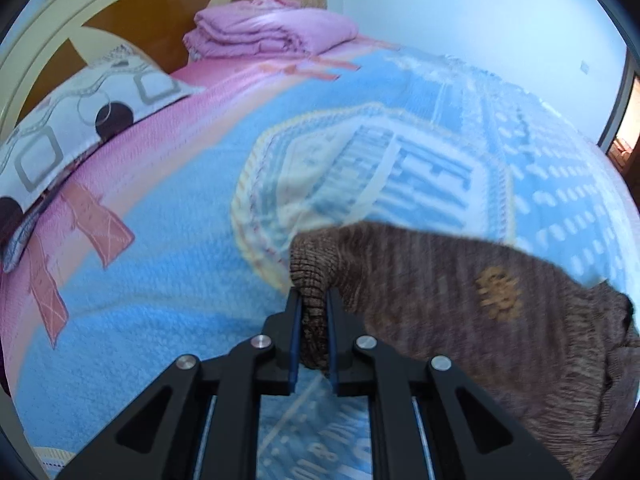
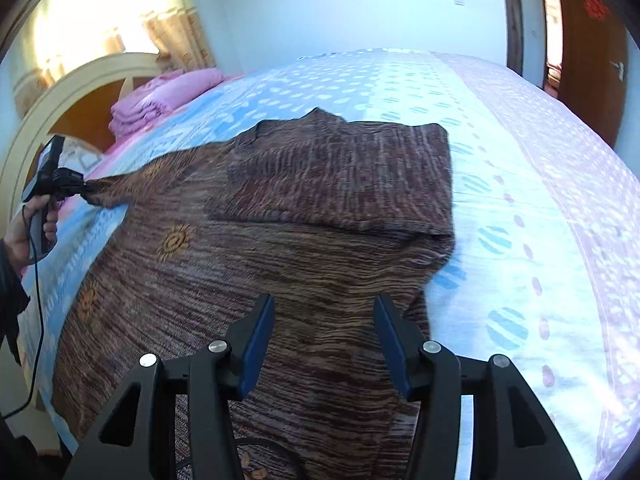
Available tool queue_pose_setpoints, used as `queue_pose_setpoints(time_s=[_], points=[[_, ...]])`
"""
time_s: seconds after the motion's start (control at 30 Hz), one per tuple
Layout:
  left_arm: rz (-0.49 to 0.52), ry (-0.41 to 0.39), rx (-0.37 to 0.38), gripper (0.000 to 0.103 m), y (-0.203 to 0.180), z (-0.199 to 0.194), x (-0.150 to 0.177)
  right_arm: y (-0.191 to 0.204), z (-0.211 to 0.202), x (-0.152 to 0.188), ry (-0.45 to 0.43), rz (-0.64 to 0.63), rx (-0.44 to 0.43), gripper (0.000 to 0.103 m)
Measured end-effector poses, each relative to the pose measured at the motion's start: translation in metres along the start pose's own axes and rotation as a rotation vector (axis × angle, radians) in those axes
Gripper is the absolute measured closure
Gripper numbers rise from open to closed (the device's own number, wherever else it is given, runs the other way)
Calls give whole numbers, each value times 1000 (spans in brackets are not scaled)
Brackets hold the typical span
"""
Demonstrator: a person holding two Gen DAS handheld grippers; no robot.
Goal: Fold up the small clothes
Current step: 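Fold the held sleeve across the sweater body and open the left tool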
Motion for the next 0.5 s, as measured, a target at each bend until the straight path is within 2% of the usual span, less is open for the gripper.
queue_pose_setpoints(time_s=[0.23, 0.5], points=[[40, -46, 57, 91, -35, -41, -13, -15, -12, -3, -43, 53, 3, 50], [65, -69, 108, 91, -74, -80, -13, -20, -18, 0, -46, 60, -3, 48]])
Point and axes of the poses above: each gripper's, at about its wrist camera, not at the fingertips, and z roughly the way its jaws point, y to its left, x to its underside, the point moved 4 cm from there along z, roughly the way its jaws point, and after that the axes turned 8 degrees about y, right-handed, at the moved point
